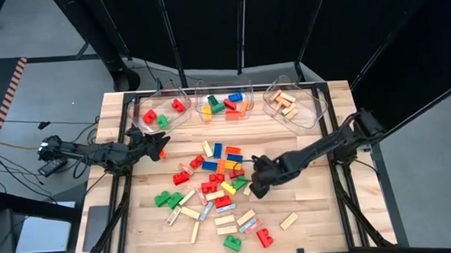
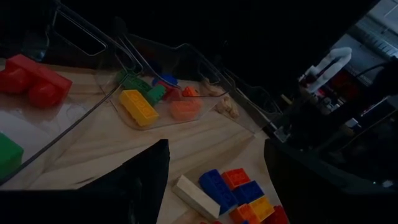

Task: Sort blocks by size
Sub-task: Put the large green game piece into the middle transparent bin

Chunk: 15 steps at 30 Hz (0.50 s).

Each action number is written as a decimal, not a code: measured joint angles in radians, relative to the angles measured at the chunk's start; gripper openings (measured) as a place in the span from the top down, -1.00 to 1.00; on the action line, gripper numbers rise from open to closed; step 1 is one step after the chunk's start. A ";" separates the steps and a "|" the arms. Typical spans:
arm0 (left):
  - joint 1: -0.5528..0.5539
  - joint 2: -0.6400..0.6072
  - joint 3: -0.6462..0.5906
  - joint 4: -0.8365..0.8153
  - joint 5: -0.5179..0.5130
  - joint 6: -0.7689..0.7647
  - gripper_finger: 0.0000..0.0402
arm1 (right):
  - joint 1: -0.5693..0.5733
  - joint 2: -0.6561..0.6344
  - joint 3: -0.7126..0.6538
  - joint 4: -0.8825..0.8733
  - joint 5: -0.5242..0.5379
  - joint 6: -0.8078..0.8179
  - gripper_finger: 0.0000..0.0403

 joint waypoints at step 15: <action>0.000 0.000 0.000 0.005 0.000 -0.006 -0.34 | 0.026 0.144 0.008 0.036 0.022 0.041 0.24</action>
